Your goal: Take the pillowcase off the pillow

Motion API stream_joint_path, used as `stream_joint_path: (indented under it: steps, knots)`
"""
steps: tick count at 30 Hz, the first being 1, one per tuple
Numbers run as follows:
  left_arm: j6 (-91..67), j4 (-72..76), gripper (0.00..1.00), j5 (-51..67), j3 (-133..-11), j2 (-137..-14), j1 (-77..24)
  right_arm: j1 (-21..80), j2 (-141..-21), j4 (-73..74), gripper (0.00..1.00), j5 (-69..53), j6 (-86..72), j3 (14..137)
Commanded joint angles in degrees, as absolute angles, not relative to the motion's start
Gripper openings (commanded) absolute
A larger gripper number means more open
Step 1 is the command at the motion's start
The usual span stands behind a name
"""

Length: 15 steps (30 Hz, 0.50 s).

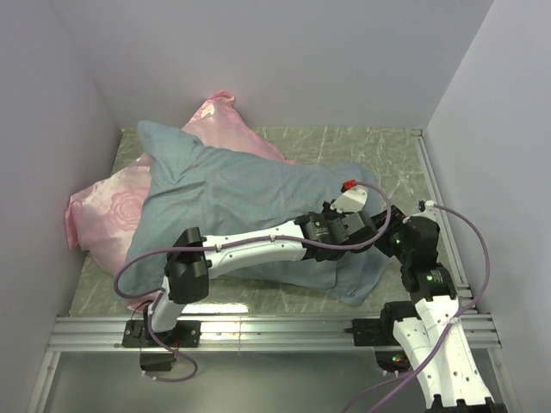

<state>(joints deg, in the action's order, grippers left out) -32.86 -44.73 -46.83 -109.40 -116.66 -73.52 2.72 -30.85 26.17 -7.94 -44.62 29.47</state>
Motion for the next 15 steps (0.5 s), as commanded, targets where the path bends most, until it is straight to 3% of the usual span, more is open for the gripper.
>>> stream_joint_path:
  steps: [1,9,15]
  knots:
    - [-34.1,-44.12,0.0,-47.9,-106.62,-112.77,-72.77,2.37,-31.55,22.41,0.72,-12.21,-41.32,29.44]
    - [-37.61,-46.93,0.0,-50.62,-102.4,-105.74,-72.34,4.04,-34.98,20.3,0.72,-16.0,-38.06,30.06]
    - [-39.72,-48.52,0.0,-51.24,-97.84,-100.11,-71.72,11.68,-36.12,19.51,0.73,-10.38,-38.14,32.34]
